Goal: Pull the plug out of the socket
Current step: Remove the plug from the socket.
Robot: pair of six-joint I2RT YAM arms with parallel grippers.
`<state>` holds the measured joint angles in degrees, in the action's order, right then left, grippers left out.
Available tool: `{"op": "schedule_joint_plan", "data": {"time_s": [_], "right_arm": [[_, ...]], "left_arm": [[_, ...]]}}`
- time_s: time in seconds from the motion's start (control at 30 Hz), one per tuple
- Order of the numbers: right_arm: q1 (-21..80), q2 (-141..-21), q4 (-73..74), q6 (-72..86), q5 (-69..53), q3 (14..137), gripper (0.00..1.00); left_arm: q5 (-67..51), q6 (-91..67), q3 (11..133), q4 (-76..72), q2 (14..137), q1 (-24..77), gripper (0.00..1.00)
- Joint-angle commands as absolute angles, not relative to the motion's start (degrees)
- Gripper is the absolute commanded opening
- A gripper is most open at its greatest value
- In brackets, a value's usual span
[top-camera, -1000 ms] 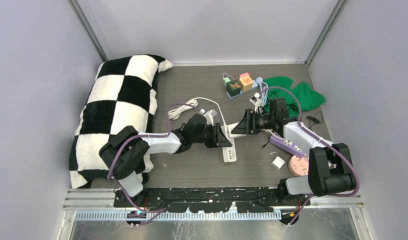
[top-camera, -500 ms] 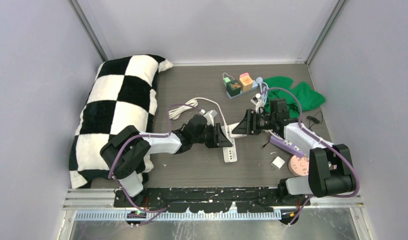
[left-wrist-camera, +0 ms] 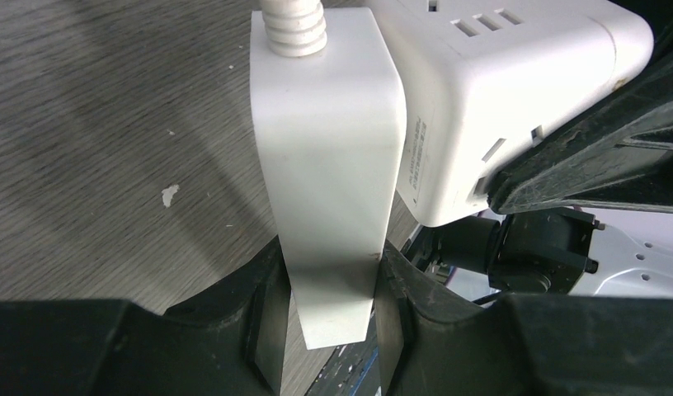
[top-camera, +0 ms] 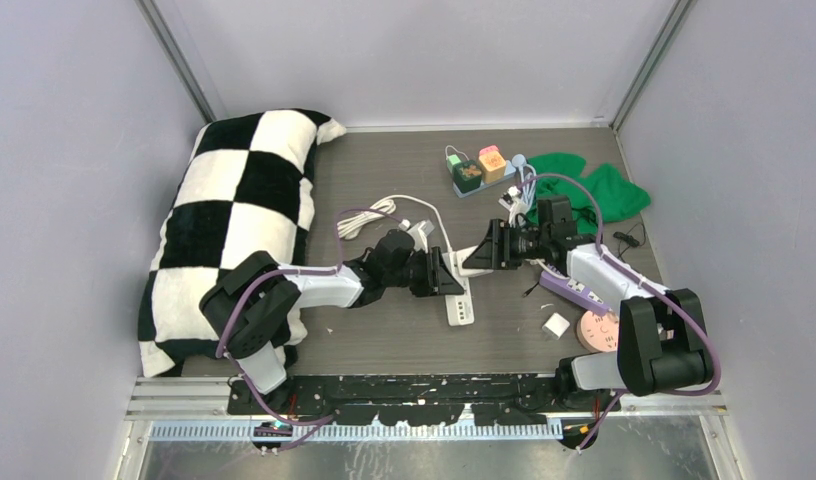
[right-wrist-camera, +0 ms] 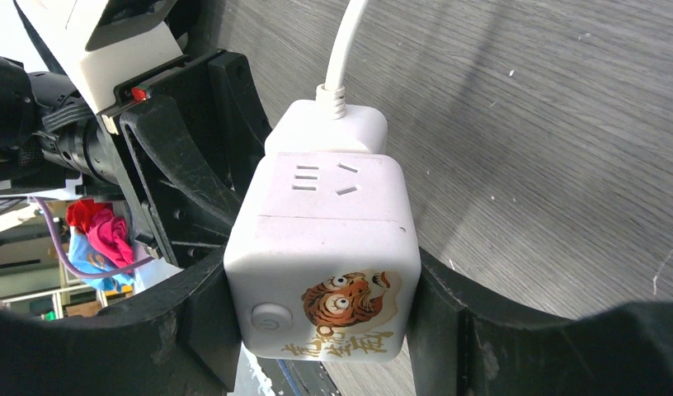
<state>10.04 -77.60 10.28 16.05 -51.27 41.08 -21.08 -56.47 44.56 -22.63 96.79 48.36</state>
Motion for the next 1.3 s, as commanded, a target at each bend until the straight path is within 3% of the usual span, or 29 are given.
{"op": "schedule_joint_plan", "data": {"time_s": [0.0, 0.07, 0.13, 0.3, 0.37, 0.43, 0.6, 0.83, 1.03, 1.27], "right_arm": [[12.2, -73.7, 11.4, 14.9, -60.4, 44.0, 0.01], [12.2, -74.3, 18.2, 10.3, -49.0, 46.4, 0.01], [11.9, -75.1, 19.5, 9.9, -45.0, 47.2, 0.01], [12.1, -75.4, 3.0, 23.3, -68.4, 42.7, 0.01], [12.3, -74.8, -2.1, 26.6, -69.7, 41.8, 0.01], [12.3, -74.6, 3.9, 22.3, -65.9, 42.9, 0.01], [12.2, -76.2, 19.0, 11.7, -43.1, 47.2, 0.01], [14.0, -75.5, 3.1, 23.2, -70.2, 43.2, 0.01], [13.8, -75.2, 15.0, 13.3, -58.8, 45.7, 0.01], [12.6, -75.0, 14.0, 12.6, -61.3, 45.5, 0.01]], "left_arm": [[-18.0, -55.9, 45.3, -17.4, 96.9, 48.2, 0.00], [-17.2, -55.8, 45.7, -15.9, 96.9, 48.2, 0.00], [-16.3, -55.7, 45.9, -14.6, 96.8, 48.2, 0.00], [-14.2, -55.0, 46.4, -11.2, 95.7, 48.2, 0.00], [-13.6, -54.7, 46.5, -10.2, 95.4, 48.2, 0.00], [-13.2, -54.6, 46.6, -9.6, 95.2, 48.2, 0.00], [-12.8, -54.4, 46.8, -9.1, 94.9, 48.2, 0.00], [-11.6, -54.1, 46.6, -7.4, 94.2, 48.2, 0.00], [-11.7, -54.3, 46.6, -7.7, 94.3, 48.2, 0.00], [-11.6, -54.3, 45.8, -8.7, 93.4, 48.2, 0.00]]}}
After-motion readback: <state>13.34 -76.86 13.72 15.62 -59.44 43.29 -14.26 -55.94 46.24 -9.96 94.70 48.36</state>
